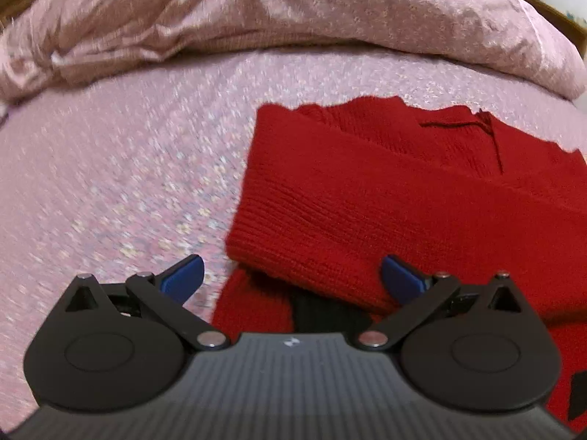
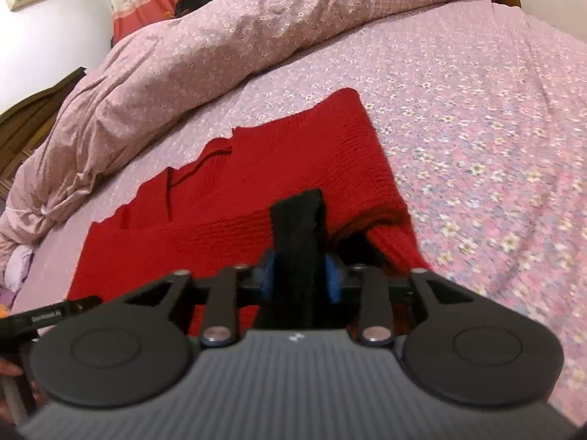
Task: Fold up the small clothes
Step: 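Grasp the cardigan side edge with the right gripper and fold it over, then move both open grippers over the cardigan to its hem, then grasp the hem with both grippers and fold it up onto the collar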
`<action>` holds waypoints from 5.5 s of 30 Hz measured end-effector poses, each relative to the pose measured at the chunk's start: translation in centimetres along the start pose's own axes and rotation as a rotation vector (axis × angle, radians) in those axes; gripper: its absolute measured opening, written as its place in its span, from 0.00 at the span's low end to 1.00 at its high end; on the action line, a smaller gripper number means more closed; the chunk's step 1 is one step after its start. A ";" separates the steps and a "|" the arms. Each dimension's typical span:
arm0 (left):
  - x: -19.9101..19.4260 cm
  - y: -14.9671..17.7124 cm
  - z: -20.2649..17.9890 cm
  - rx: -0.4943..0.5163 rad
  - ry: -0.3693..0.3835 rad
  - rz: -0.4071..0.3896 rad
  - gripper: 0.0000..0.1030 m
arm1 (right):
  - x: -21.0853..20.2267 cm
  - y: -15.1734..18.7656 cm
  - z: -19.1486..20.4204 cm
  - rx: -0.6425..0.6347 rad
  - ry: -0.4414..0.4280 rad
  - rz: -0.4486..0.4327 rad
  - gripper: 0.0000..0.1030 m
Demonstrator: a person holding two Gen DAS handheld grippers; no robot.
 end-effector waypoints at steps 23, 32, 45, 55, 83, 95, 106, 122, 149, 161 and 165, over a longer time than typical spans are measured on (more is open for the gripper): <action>-8.7 9.4 6.3 -0.141 -0.001 0.073 1.00 | -10.2 6.3 0.0 -0.006 0.066 -0.095 0.69; -9.1 11.4 7.1 -0.150 -0.007 0.107 1.00 | -12.2 7.3 -1.6 -0.008 0.141 -0.086 0.69; -9.6 13.3 7.5 -0.176 0.036 0.153 1.00 | -14.4 9.4 -2.7 -0.017 0.205 -0.053 0.69; -9.1 14.4 7.1 -0.181 0.078 0.179 1.00 | -13.9 11.5 -2.6 0.024 0.159 0.015 0.70; -9.5 15.6 6.9 -0.088 0.128 0.154 1.00 | -14.1 13.4 -2.6 0.048 -0.018 0.005 0.82; -11.0 15.6 6.0 -0.041 0.144 0.094 0.73 | -13.9 14.1 -2.4 0.114 -0.055 -0.009 0.43; -10.9 15.4 6.0 -0.043 0.155 0.085 0.55 | -14.2 13.3 -2.5 0.152 -0.101 -0.031 0.19; -14.4 9.4 7.3 -0.211 0.325 0.030 0.16 | -15.7 7.6 -1.0 0.093 -0.174 -0.174 0.12; -10.4 -8.9 6.9 -0.479 0.334 -0.050 0.16 | -9.1 -8.9 2.3 0.051 -0.234 -0.389 0.11; 2.6 -14.4 4.6 -0.497 0.217 0.068 0.16 | 3.2 -14.7 0.5 0.046 -0.062 -0.342 0.11; 6.9 -13.8 3.3 -0.477 0.168 0.121 0.18 | 8.1 -14.0 -0.3 -0.022 0.033 -0.261 0.11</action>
Point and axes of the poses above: each gripper's, at about its wrist camera, not at the fingertips, and x roughly the way its jaws point, z to its left, y to its underside, the point moved 3 cm from there along x, roughly the way its jaws point, and after that the axes turned 8 degrees about -y, right-handed, at the moved point
